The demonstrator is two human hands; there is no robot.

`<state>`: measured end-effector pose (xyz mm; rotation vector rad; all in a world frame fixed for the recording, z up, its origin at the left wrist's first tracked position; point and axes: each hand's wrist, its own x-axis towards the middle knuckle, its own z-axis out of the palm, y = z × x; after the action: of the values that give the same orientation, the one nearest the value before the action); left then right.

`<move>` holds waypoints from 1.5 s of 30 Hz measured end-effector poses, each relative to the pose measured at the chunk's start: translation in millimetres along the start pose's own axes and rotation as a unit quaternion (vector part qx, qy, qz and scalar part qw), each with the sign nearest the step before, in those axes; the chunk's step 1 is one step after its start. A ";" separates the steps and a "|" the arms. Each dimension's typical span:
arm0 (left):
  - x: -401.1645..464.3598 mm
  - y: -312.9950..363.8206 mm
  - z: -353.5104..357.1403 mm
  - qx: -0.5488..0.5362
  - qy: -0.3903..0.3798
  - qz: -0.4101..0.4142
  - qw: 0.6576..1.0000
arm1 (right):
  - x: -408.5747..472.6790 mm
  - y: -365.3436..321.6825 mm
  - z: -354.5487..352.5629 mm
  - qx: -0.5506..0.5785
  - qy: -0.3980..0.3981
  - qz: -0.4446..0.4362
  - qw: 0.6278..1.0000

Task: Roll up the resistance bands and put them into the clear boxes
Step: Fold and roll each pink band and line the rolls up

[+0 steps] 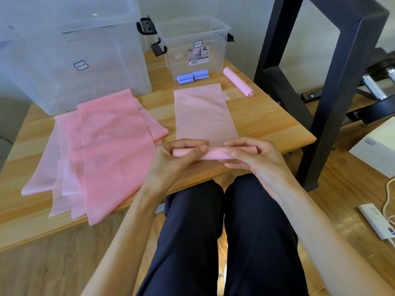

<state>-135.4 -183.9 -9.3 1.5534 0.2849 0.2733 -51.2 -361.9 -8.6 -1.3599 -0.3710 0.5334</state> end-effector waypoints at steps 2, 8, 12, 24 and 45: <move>-1.2 0.8 -1.5 0.002 -0.009 0.010 1.000 | -0.3 -0.1 1.5 -0.001 0.016 0.003 1.000; -1.0 -0.7 0.2 -0.002 0.007 0.016 1.000 | -1.0 -0.9 1.6 0.003 0.009 0.017 1.000; -1.1 0.2 -2.0 0.006 -0.005 0.019 1.000 | -2.1 -2.1 1.4 -0.012 0.008 -0.007 1.000; -0.8 -1.0 -1.6 0.028 -0.022 0.024 0.999 | -1.9 -2.2 1.6 -0.008 0.032 0.006 0.999; -1.0 1.2 0.2 0.014 -0.011 0.015 1.000 | -1.0 -3.0 2.8 -0.019 0.023 0.010 1.000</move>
<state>-136.2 -184.4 -8.1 1.5888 0.2496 0.2778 -53.1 -360.5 -5.1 -1.4113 -0.3328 0.5133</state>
